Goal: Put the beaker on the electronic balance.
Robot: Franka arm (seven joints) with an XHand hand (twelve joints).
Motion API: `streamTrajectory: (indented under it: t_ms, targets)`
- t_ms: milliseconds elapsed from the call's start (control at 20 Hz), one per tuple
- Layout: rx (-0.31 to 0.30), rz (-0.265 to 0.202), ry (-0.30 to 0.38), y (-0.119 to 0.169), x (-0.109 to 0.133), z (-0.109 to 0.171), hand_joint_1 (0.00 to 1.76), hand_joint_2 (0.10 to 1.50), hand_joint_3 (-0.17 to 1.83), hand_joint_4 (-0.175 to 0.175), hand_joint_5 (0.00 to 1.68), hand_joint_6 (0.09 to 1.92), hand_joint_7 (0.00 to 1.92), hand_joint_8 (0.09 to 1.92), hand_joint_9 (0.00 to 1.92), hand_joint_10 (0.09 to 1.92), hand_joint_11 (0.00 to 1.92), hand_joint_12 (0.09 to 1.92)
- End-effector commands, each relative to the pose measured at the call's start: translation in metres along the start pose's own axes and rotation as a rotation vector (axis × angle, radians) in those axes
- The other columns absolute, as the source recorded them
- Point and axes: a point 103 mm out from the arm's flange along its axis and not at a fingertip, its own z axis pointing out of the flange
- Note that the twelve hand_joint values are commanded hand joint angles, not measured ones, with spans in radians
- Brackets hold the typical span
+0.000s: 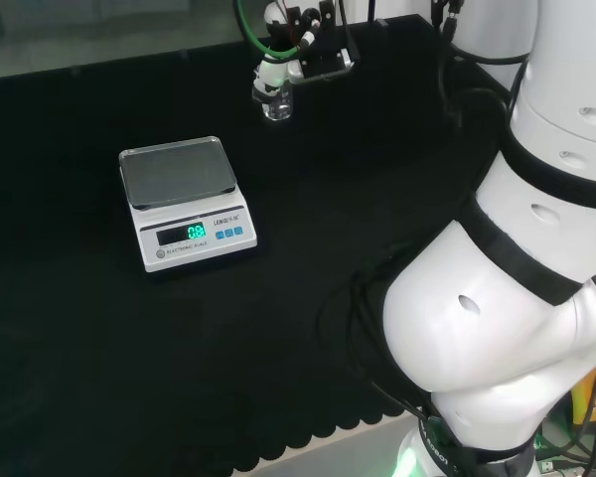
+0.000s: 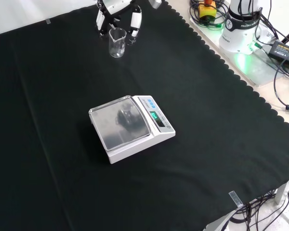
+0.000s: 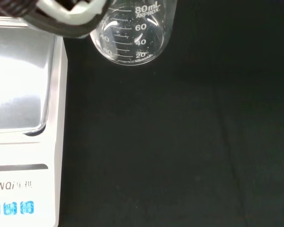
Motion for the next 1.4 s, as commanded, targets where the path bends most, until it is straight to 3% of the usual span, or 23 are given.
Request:
streamTrajectory:
  t_ms: [50,600,1400]
  targets:
    - [0.011,0.001,0.003,-0.013,0.006,-0.002,1.00,0.73,0.53,-0.148,1.00,0.68,1.06,0.72,1.43,0.11,1.47,0.64]
    - [0.011,-0.031,0.009,-0.007,0.013,-0.005,1.00,0.73,0.53,-0.149,1.00,0.69,1.06,0.72,1.44,0.10,1.47,0.64]
    - [-0.003,-0.156,-0.001,0.026,0.094,-0.023,1.00,0.73,0.53,-0.150,1.00,0.69,1.05,0.72,1.45,0.09,1.47,0.63]
